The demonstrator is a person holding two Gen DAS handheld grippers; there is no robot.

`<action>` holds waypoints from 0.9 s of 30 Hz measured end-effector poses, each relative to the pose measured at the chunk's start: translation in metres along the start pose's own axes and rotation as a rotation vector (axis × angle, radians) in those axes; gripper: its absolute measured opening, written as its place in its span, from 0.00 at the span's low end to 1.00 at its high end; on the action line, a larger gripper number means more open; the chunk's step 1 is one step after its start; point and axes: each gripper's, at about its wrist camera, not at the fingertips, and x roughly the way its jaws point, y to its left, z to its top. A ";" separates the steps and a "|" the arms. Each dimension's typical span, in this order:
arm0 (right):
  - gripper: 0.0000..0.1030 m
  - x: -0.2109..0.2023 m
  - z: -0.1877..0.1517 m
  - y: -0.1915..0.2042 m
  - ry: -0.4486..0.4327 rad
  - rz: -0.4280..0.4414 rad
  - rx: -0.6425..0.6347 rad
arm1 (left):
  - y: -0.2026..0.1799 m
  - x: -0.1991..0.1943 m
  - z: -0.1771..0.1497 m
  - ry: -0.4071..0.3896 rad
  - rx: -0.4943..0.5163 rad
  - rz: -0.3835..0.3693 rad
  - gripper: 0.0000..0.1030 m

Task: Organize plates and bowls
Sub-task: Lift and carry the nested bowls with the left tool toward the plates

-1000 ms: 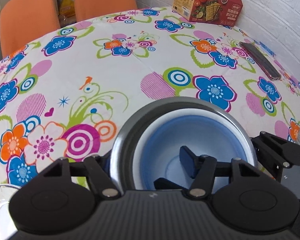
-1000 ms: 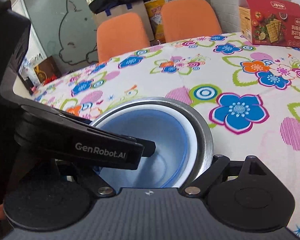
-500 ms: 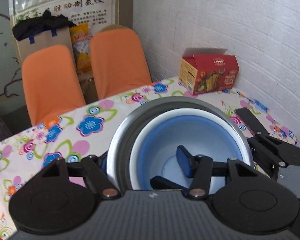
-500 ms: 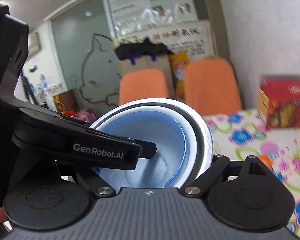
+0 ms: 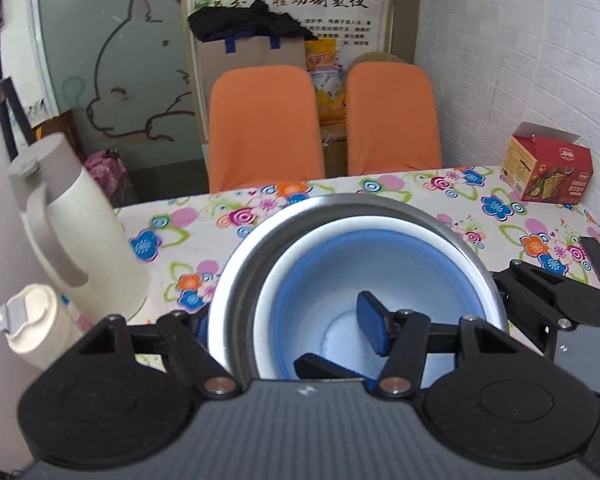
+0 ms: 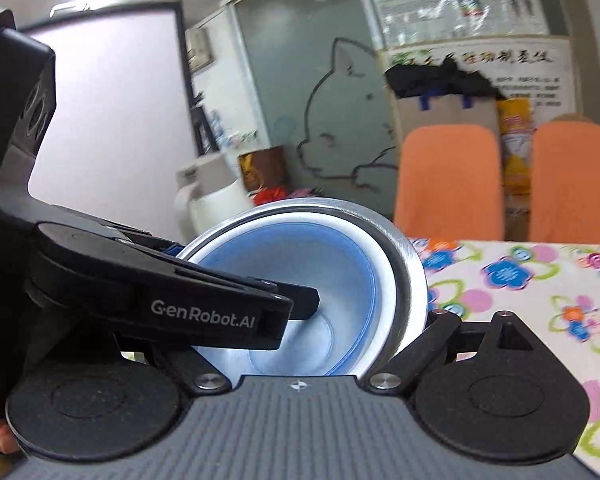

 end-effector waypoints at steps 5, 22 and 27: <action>0.75 0.020 -0.023 0.015 0.087 0.005 -0.012 | 0.028 0.015 -0.036 0.053 -0.075 -0.020 0.58; 0.75 0.036 -0.096 -0.010 0.252 -0.112 0.076 | 0.007 0.090 -0.103 0.194 -0.094 -0.161 0.58; 0.75 0.043 -0.102 -0.012 0.262 -0.112 0.080 | 0.011 0.099 -0.108 0.203 -0.110 -0.161 0.58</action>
